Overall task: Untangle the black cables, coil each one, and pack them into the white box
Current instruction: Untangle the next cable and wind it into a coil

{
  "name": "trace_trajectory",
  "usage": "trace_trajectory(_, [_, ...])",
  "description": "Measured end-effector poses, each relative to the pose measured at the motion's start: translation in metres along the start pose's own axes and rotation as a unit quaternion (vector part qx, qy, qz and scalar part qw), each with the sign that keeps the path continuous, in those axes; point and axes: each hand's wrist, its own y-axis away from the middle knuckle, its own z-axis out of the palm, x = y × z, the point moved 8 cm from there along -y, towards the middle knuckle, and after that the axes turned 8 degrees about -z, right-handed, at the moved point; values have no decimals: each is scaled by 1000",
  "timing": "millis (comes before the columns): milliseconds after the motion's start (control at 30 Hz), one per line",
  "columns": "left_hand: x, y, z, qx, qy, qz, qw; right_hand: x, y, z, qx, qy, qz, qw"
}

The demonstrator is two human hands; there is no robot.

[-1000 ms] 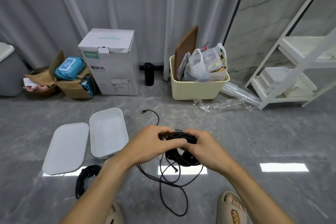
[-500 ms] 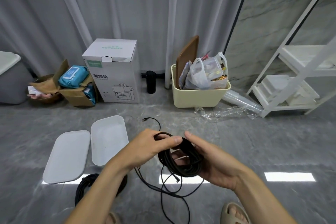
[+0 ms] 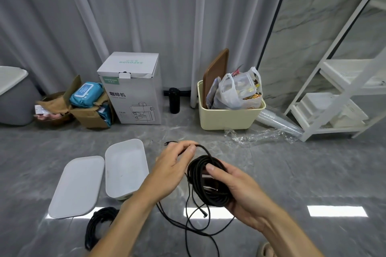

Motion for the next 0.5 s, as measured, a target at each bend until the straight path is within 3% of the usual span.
trace_trajectory(67, [0, 2, 3, -13, 19, -4, 1000, -1, -2, -2, 31, -14, -23, 999])
trace_trajectory(167, [8, 13, 23, -102, 95, -28, 990, -5, -4, -2, 58, -13, -61, 996])
trace_trajectory(233, [10, 16, 33, -131, 78, -15, 988, -7, -4, -4, 66, 1, -77, 995])
trace_trajectory(433, [8, 13, 27, -83, 58, -26, 995, -13, -4, -6, 65, 79, -118, 988])
trace_trajectory(500, [4, 12, 23, -66, 49, -46, 996, -20, -4, -10, 84, 174, -159, 968])
